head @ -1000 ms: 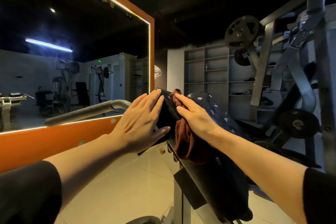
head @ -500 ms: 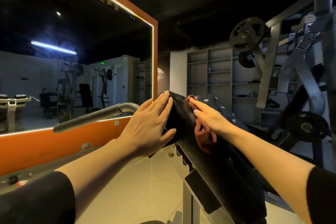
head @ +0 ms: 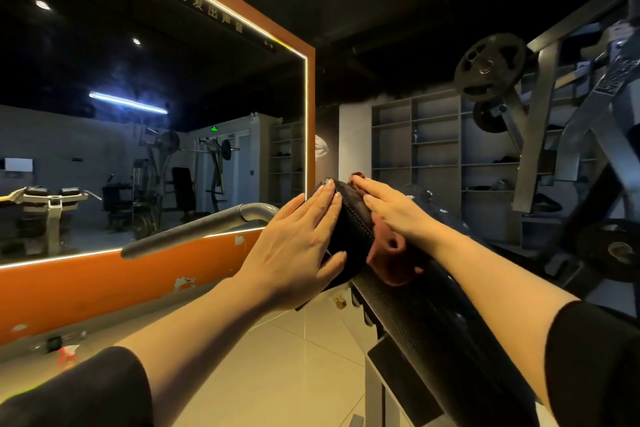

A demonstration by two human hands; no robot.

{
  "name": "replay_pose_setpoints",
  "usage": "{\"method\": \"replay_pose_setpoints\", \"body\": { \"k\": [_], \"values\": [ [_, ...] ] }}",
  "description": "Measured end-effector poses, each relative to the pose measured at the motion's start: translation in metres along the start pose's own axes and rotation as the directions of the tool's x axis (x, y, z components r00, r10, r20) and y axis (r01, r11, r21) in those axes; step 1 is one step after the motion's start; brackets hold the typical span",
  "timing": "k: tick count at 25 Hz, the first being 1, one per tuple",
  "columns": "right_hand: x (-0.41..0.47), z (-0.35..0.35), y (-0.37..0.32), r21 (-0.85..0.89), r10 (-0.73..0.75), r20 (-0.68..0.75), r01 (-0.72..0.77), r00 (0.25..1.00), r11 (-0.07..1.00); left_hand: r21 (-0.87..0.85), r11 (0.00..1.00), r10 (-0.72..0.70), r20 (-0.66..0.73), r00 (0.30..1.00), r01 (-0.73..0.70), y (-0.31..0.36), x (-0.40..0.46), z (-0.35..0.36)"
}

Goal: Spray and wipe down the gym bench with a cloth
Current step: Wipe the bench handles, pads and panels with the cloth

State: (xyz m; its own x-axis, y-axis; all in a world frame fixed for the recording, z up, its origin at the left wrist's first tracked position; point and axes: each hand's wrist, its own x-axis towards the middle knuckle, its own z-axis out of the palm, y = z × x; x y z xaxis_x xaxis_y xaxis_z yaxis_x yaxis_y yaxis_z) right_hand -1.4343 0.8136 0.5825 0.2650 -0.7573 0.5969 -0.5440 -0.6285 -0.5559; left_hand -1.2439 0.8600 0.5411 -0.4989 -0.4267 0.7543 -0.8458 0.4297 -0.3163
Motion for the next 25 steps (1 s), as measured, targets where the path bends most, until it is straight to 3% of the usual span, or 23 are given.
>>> {"method": "replay_pose_setpoints", "body": {
  "k": [5, 8, 11, 13, 15, 21, 25],
  "values": [
    [-0.028, -0.009, 0.043, -0.056, 0.128, -0.045, -0.130, 0.991, 0.990, -0.028, 0.999, -0.028, 0.010, 1.000, 0.029, 0.003, 0.001, 0.001],
    [-0.038, -0.005, 0.034, 0.131, 0.137, -0.089, -0.125, 0.987, 0.983, 0.006, 1.000, 0.003, -0.129, 0.992, -0.002, 0.006, 0.002, 0.006],
    [-0.039, 0.001, -0.004, 0.189, -0.062, -0.037, 0.068, 0.997, 0.980, 0.047, 0.998, 0.057, -0.188, 0.980, -0.049, 0.007, 0.000, 0.012],
    [-0.030, 0.008, -0.024, 0.132, -0.218, 0.032, 0.212, 0.975, 0.968, 0.032, 0.998, 0.067, -0.212, 0.975, -0.061, 0.005, -0.003, 0.013],
    [-0.016, 0.010, -0.025, 0.047, -0.272, 0.043, 0.270, 0.961, 0.962, 0.004, 0.998, 0.056, -0.219, 0.974, -0.057, 0.003, -0.006, 0.013],
    [-0.015, -0.010, 0.040, -0.056, 0.004, -0.037, -0.006, 0.999, 0.998, 0.004, 0.999, 0.052, -0.252, 0.966, -0.053, 0.001, -0.008, 0.016],
    [-0.033, -0.009, 0.034, 0.031, 0.000, -0.060, 0.001, 0.998, 1.000, -0.018, 0.999, 0.031, -0.305, 0.952, -0.038, 0.006, -0.005, 0.018]
  ]
}}
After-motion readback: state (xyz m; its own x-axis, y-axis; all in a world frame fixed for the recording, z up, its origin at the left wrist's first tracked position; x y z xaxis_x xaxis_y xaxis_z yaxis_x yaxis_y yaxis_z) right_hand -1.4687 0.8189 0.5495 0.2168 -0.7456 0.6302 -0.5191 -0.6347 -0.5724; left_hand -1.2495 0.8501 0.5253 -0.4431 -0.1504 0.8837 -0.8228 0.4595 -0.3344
